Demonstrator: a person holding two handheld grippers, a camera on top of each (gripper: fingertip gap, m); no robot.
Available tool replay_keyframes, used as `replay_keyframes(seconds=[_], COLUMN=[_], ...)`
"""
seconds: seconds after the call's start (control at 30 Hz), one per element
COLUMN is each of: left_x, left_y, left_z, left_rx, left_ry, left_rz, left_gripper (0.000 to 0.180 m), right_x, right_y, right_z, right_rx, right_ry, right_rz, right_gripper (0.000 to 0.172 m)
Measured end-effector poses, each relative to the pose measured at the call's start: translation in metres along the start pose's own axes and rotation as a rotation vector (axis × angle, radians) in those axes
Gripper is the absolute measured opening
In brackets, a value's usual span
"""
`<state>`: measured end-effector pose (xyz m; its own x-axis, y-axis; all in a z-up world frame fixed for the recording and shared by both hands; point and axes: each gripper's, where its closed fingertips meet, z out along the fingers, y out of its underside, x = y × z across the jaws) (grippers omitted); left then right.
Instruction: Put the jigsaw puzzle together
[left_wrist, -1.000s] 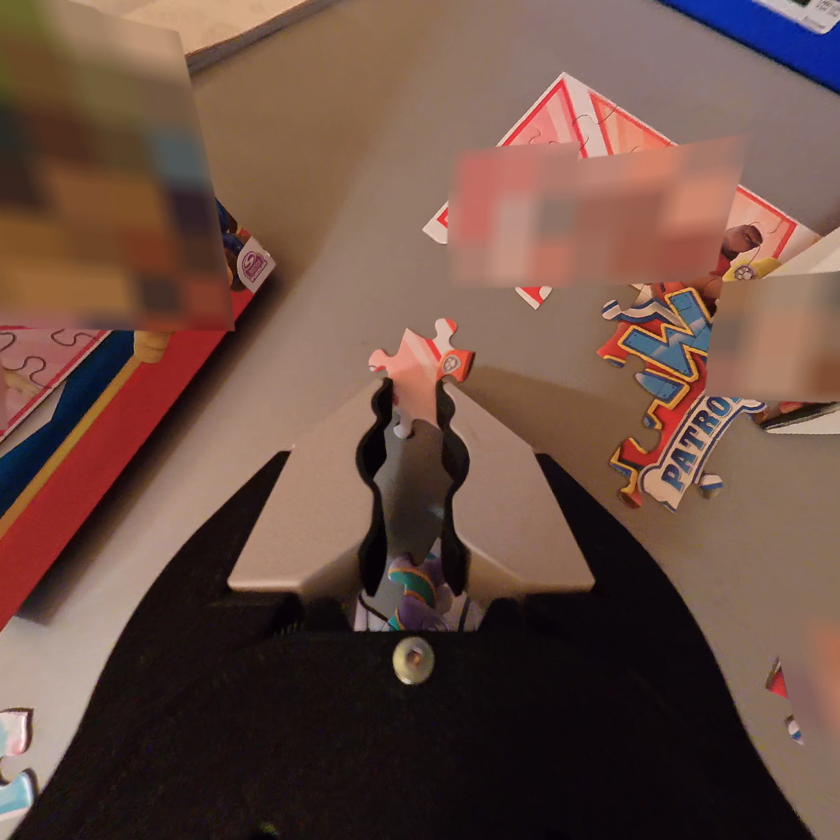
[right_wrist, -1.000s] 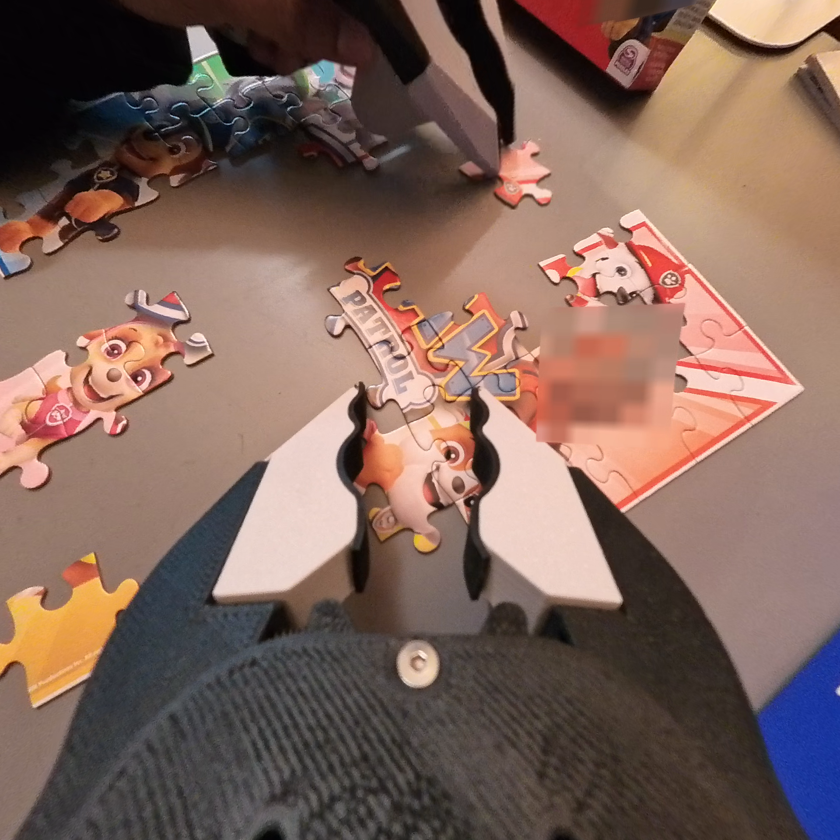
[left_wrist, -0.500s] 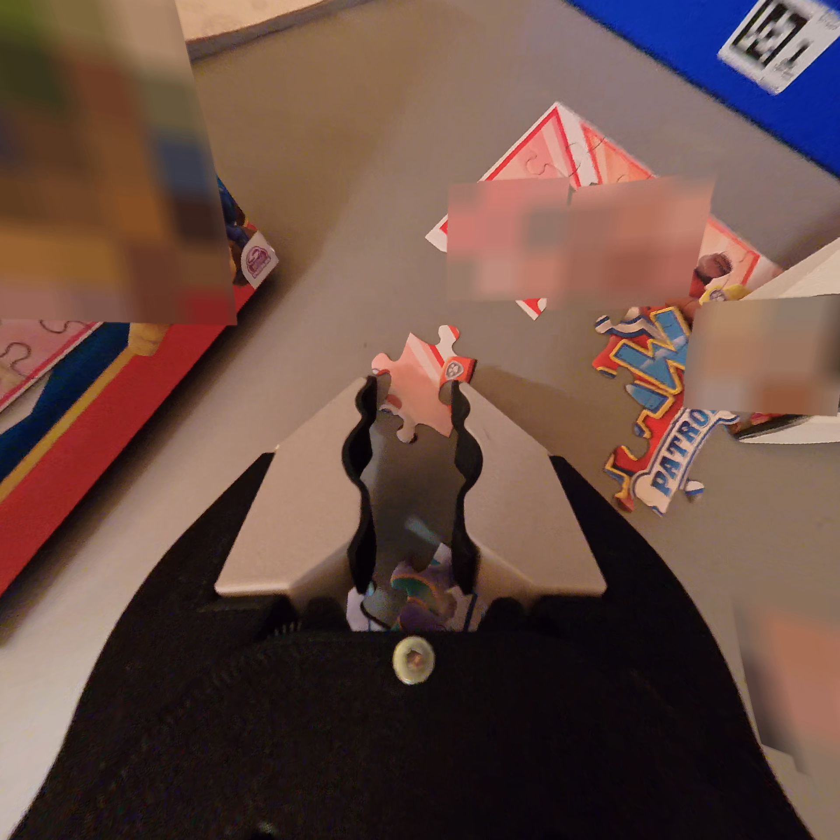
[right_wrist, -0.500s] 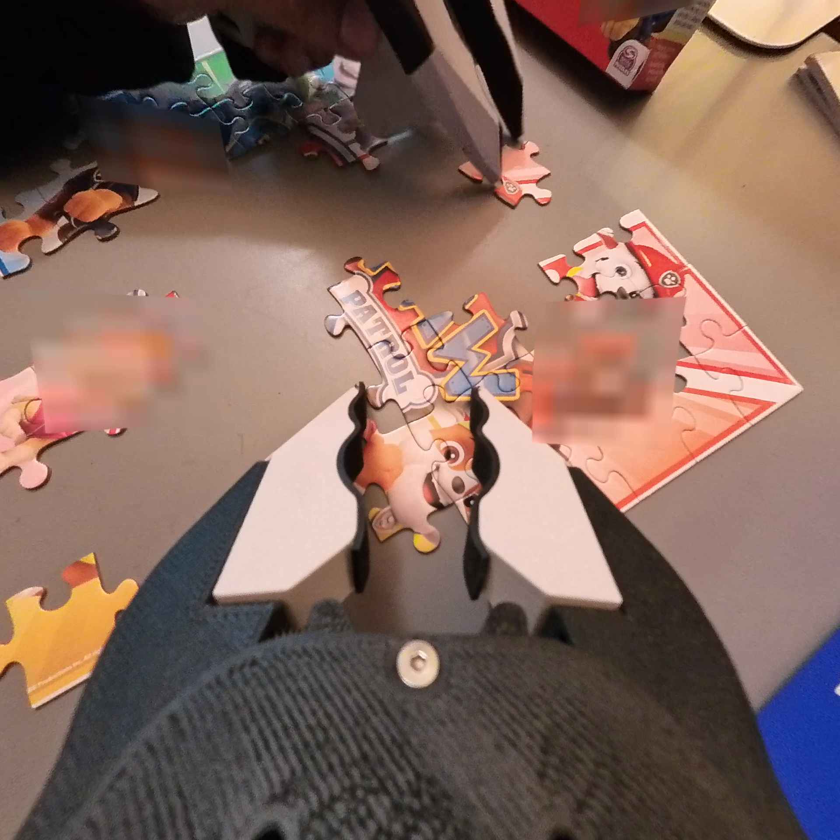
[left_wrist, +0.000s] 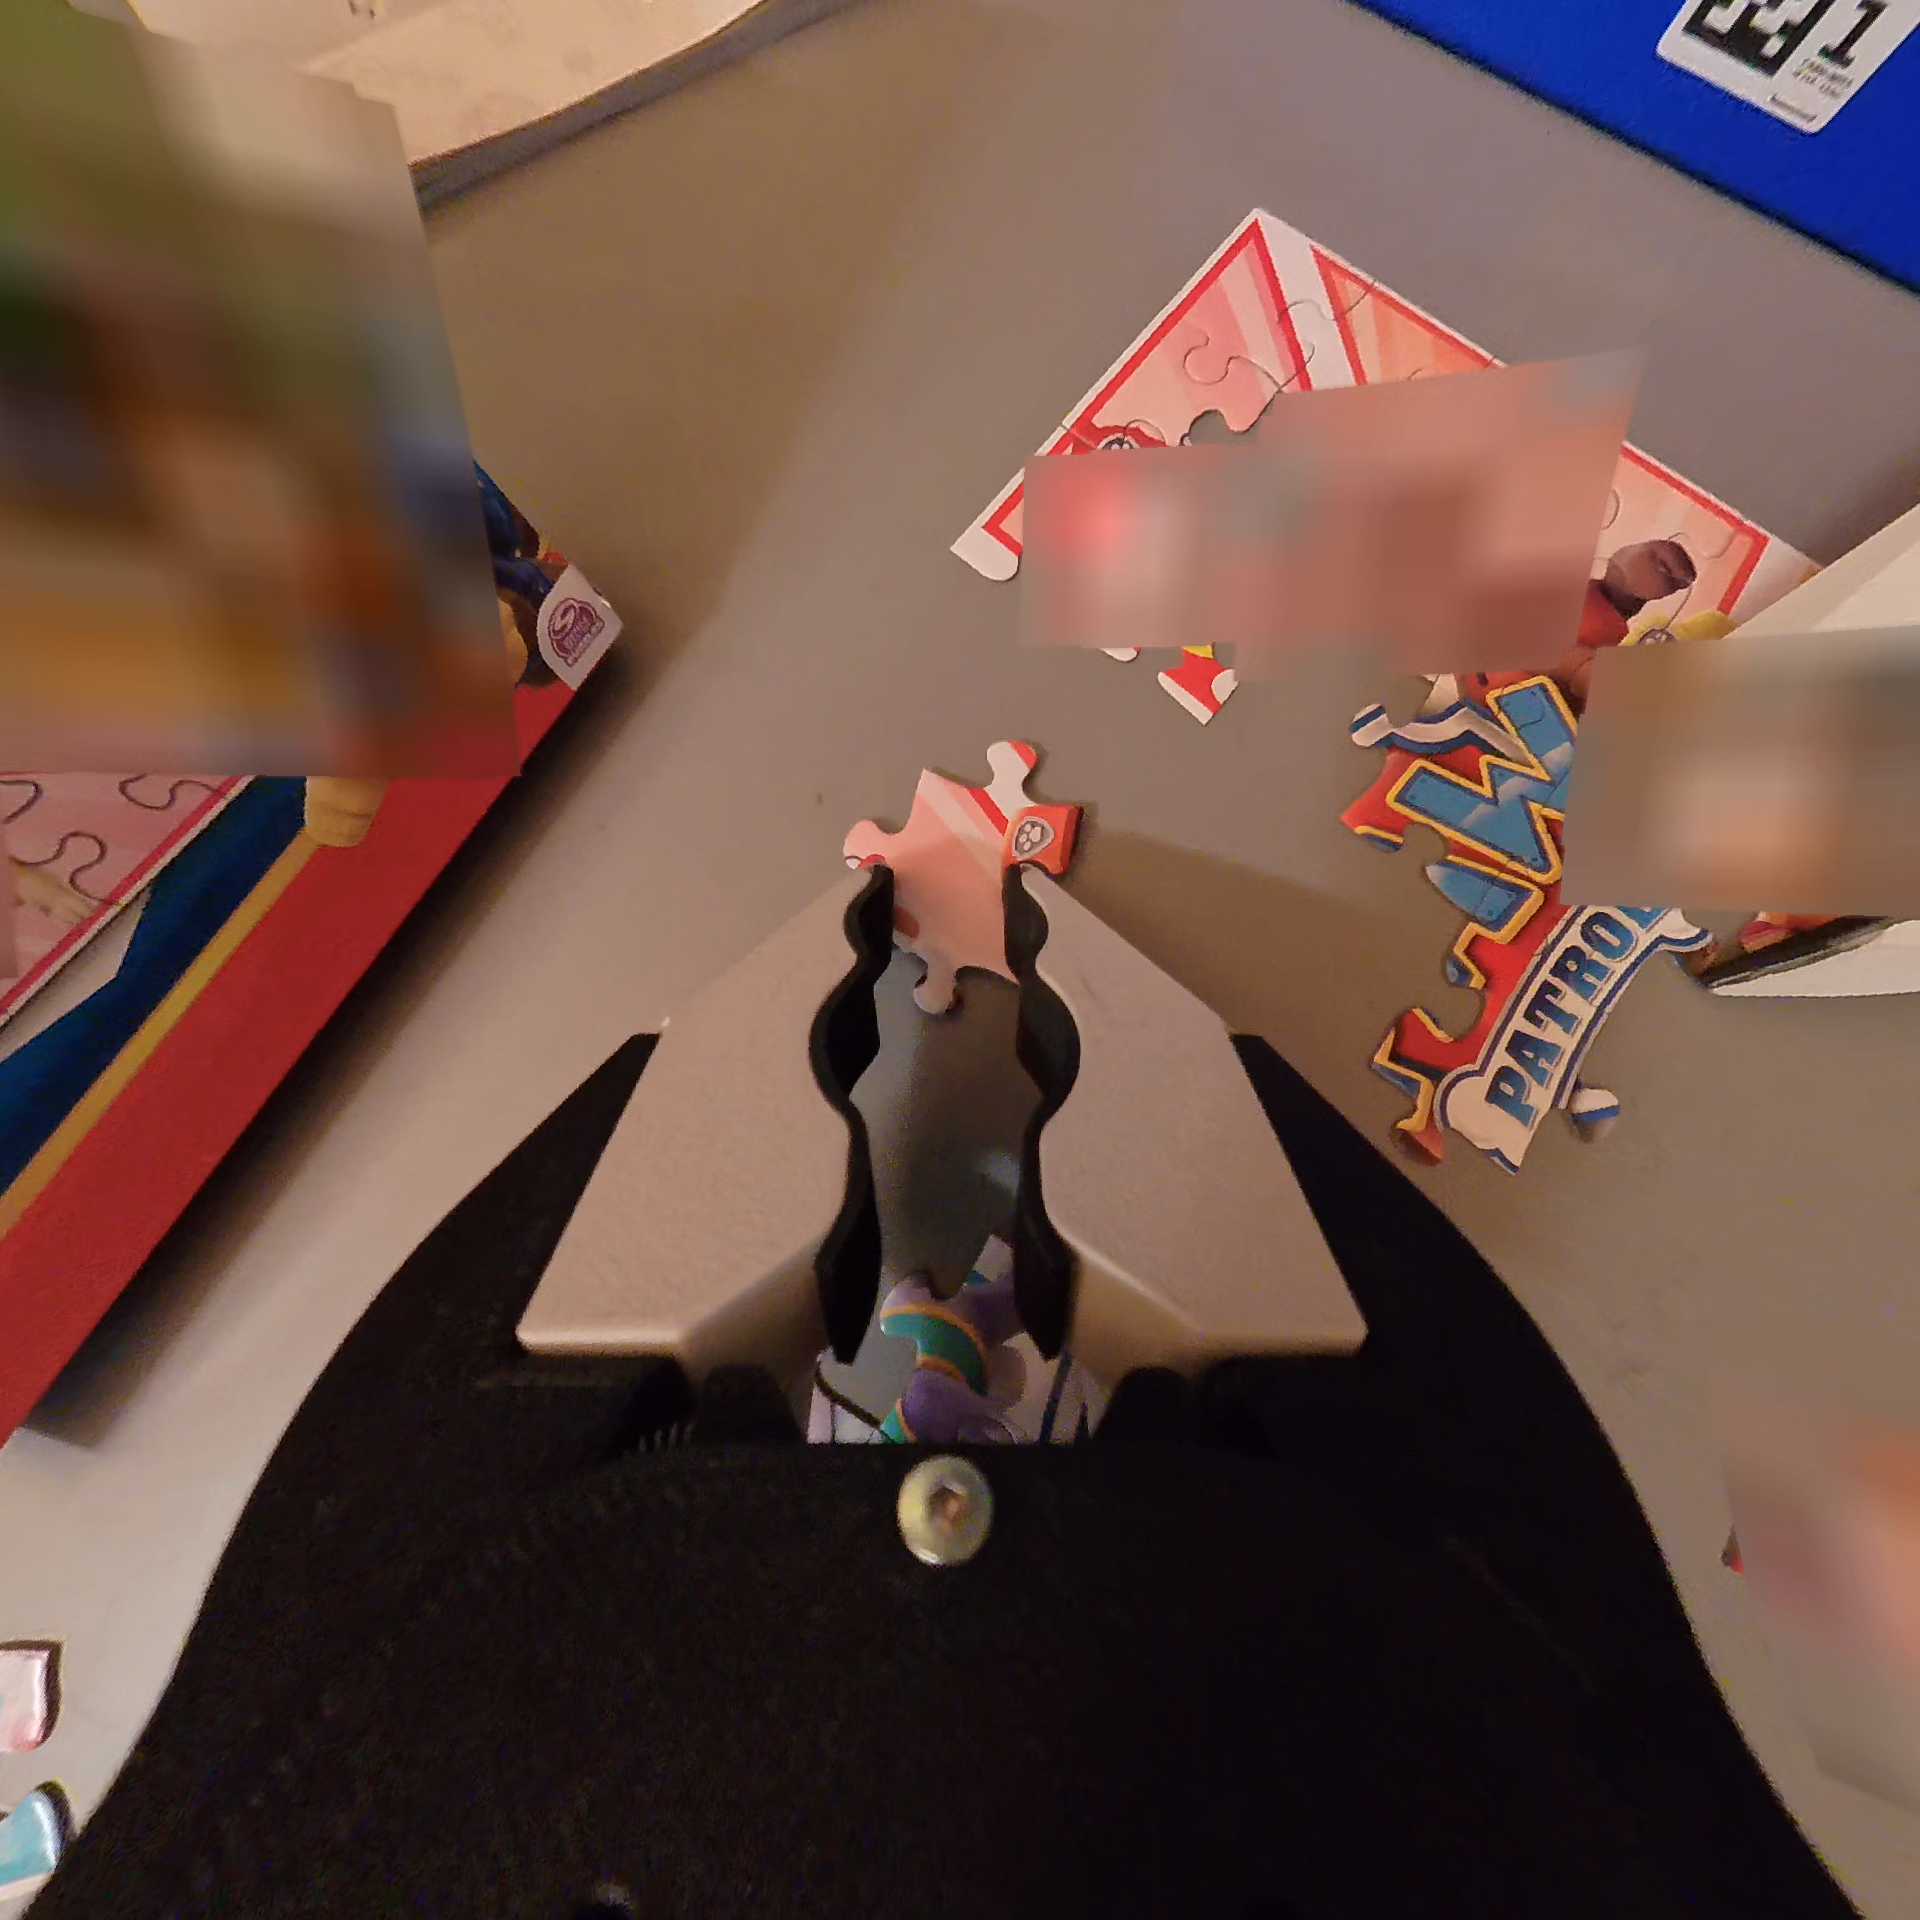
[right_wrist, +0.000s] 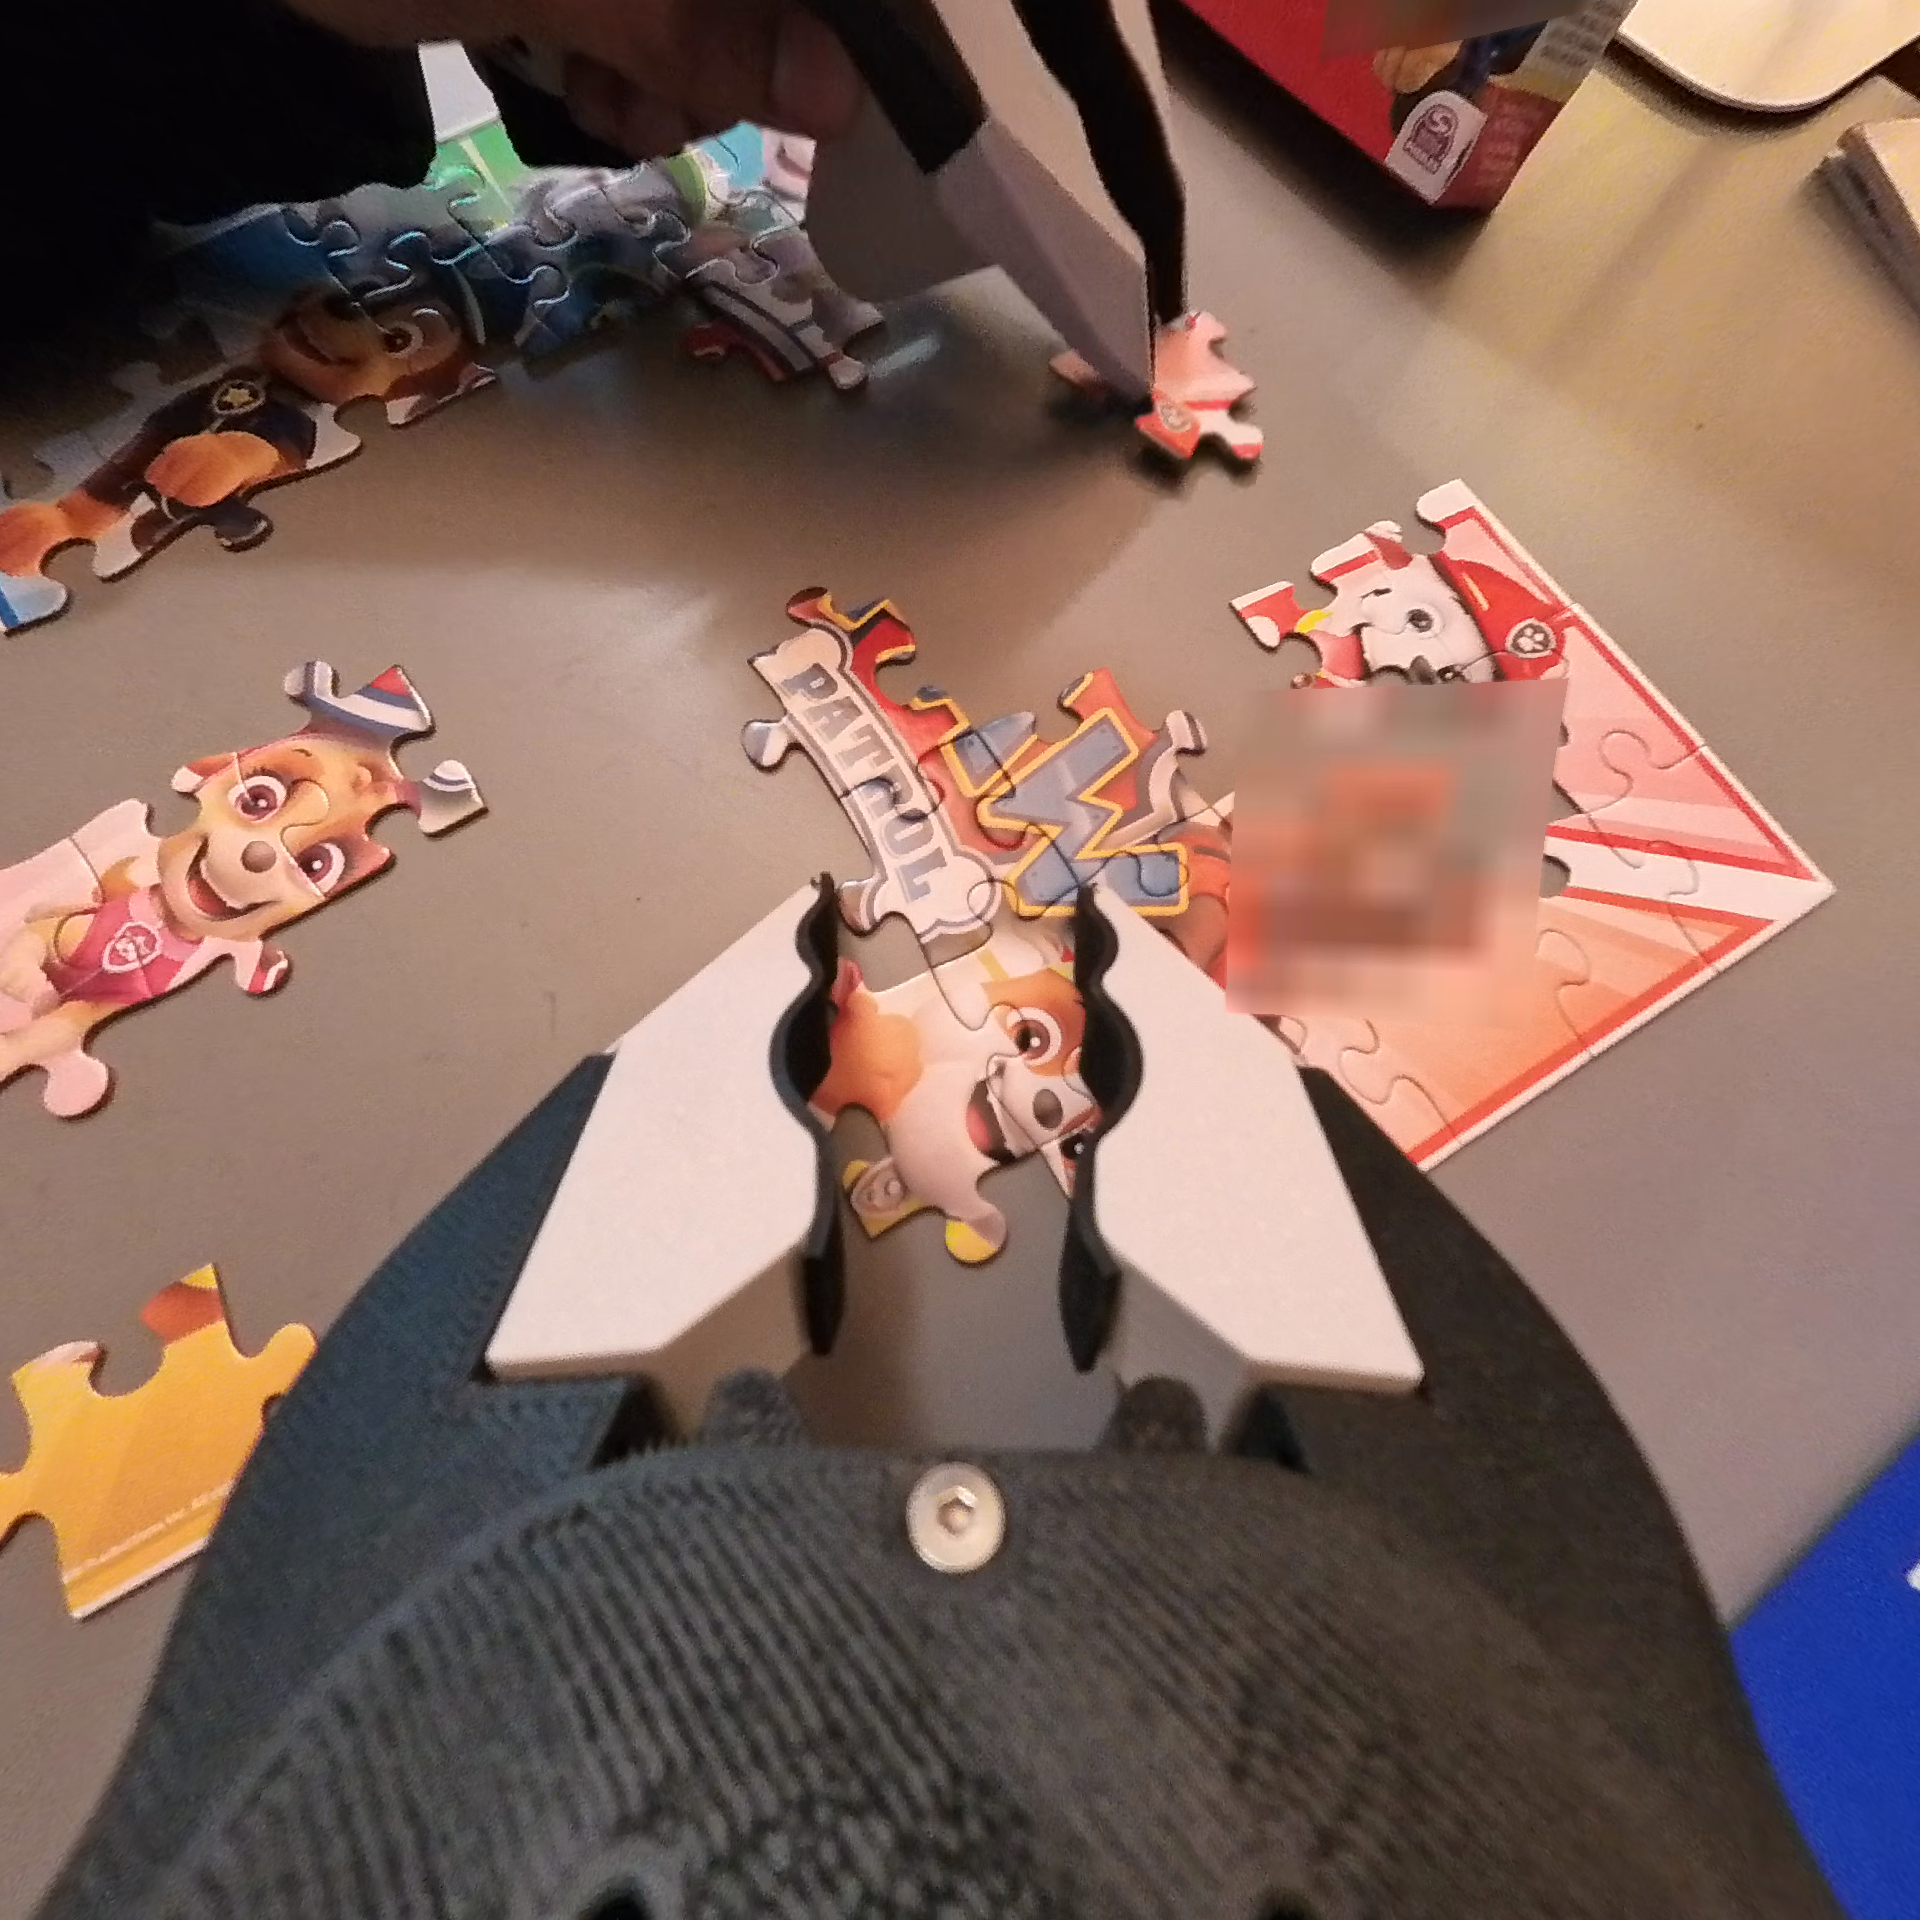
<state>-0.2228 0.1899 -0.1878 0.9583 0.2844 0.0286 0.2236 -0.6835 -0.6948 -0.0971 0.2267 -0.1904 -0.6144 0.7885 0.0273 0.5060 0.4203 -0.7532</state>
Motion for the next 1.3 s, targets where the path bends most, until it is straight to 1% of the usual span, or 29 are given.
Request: replay_keyframes(seconds=[0.17,0.23,0.3,0.4,0.47,0.57,0.67,0.77,0.83,0.9,1.0,1.1,1.13,1.2,1.3], left_x=[0.004,0.008,0.013,0.019,0.016,0.006,-0.002,-0.008,-0.008,-0.009,-0.009,-0.001,-0.001,0.000,0.001], left_y=[-0.010,-0.017,-0.026,-0.033,-0.037,-0.036,-0.022,-0.003,0.003,0.006,0.006,0.003,0.002,0.000,0.001], left_z=[-0.006,-0.008,-0.008,-0.004,-0.005,-0.014,-0.021,-0.017,-0.010,-0.003,0.004,0.007,0.009,0.011,0.009], left_rx=[0.040,0.070,0.097,0.081,0.082,0.103,0.099,0.057,0.030,-0.009,-0.052,-0.050,-0.043,-0.038,-0.040], left_ry=[0.013,0.025,0.039,0.049,0.026,0.015,0.035,0.052,0.069,0.044,-0.020,-0.031,-0.038,-0.035,-0.012], left_rz=[-0.006,0.003,0.004,0.019,0.030,-0.015,-0.083,-0.120,-0.124,-0.096,-0.012,0.020,0.026,0.023,0.015], left_gripper=[0.018,0.003,0.005,0.009,0.010,0.011,0.021,0.039,0.051,0.053,0.050,0.025,0.021,0.021,0.020], right_x=[0.000,0.000,0.000,0.000,0.000,-0.001,0.000,0.001,0.000,-0.002,0.001,0.009,0.009,0.012,0.018], right_y=[0.000,0.000,0.000,0.000,0.000,0.000,-0.001,-0.010,-0.020,-0.031,-0.043,-0.058,-0.062,-0.065,-0.062], right_z=[0.000,0.000,0.000,0.000,0.000,0.000,-0.001,-0.004,-0.007,-0.009,-0.015,-0.026,-0.028,-0.030,-0.028], right_rx=[0.000,0.000,0.000,0.001,0.001,0.000,0.008,0.062,0.120,0.173,0.237,0.330,0.357,0.376,0.364], right_ry=[-0.001,-0.001,-0.002,-0.005,-0.006,-0.003,0.002,0.001,-0.010,-0.020,0.007,0.056,0.058,0.072,0.091], right_rz=[0.000,0.000,0.001,0.003,0.002,-0.005,-0.005,0.023,0.037,0.044,0.049,0.070,0.078,0.081,0.079], right_gripper=[0.045,0.045,0.045,0.045,0.045,0.046,0.046,0.046,0.045,0.044,0.044,0.043,0.042,0.041,0.040])
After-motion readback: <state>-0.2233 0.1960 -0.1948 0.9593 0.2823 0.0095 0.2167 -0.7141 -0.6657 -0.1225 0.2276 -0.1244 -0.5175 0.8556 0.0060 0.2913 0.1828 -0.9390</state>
